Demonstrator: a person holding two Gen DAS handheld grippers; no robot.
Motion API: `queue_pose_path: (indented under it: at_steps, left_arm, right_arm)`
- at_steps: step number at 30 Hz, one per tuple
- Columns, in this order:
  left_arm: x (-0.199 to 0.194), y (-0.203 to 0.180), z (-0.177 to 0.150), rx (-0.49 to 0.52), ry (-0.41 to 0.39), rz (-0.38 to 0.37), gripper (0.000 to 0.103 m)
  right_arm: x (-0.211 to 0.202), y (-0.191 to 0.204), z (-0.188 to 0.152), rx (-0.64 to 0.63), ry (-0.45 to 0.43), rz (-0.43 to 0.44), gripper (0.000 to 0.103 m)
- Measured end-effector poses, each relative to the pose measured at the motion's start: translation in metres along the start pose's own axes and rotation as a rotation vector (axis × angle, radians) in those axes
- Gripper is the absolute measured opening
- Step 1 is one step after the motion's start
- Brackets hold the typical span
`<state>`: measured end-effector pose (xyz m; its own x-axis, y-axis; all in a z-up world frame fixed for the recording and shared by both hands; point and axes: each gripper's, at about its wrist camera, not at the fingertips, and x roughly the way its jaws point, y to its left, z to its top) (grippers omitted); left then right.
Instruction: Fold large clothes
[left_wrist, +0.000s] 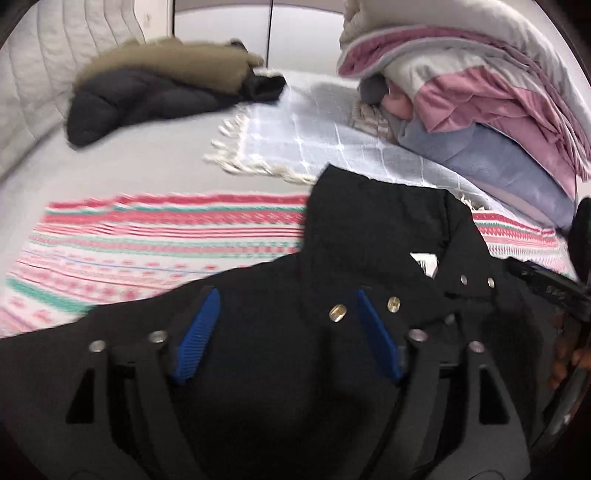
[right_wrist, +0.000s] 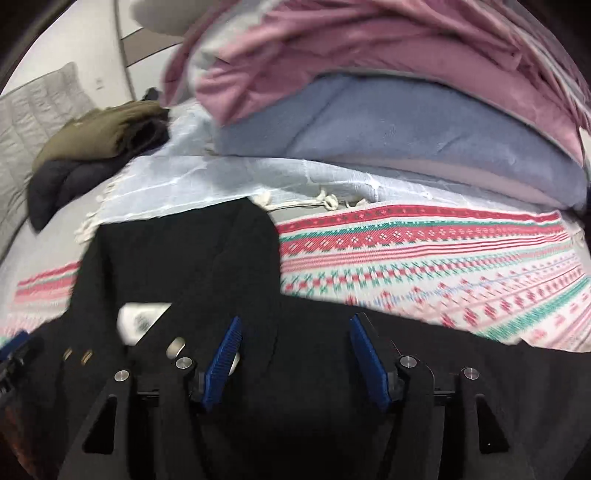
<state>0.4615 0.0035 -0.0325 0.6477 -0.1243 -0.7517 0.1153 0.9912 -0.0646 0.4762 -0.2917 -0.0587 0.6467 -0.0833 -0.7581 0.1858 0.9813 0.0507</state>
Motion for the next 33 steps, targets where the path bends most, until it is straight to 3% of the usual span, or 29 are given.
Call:
queue_pose_path:
  at_steps: [3, 8, 15, 20, 27, 33]
  left_arm:
    - [-0.044, 0.016, -0.010, 0.016, -0.013, 0.057, 0.084]
    - [-0.120, 0.041, -0.033, -0.009, -0.019, 0.051, 0.084]
    - [-0.232, 0.068, -0.081, -0.086, -0.048, -0.021, 0.084]
    - [-0.288, 0.087, -0.113, -0.141, -0.072, -0.036, 0.085]
    - [-0.323, 0.107, -0.158, -0.150, -0.082, 0.045, 0.089]
    - [-0.291, 0.148, -0.195, -0.292, -0.043, 0.085, 0.091]
  right_arm:
    - [-0.053, 0.006, -0.015, -0.024, -0.031, 0.022, 0.064]
    - [-0.149, 0.021, -0.044, -0.063, -0.110, 0.056, 0.078]
    - [-0.267, 0.043, -0.103, -0.141, -0.176, 0.067, 0.082]
    - [-0.334, 0.044, -0.147, -0.158, -0.202, 0.060, 0.083]
    - [-0.398, 0.046, -0.204, -0.190, -0.236, 0.064, 0.086]
    - [-0.373, 0.043, -0.251, -0.174, -0.211, 0.081, 0.086]
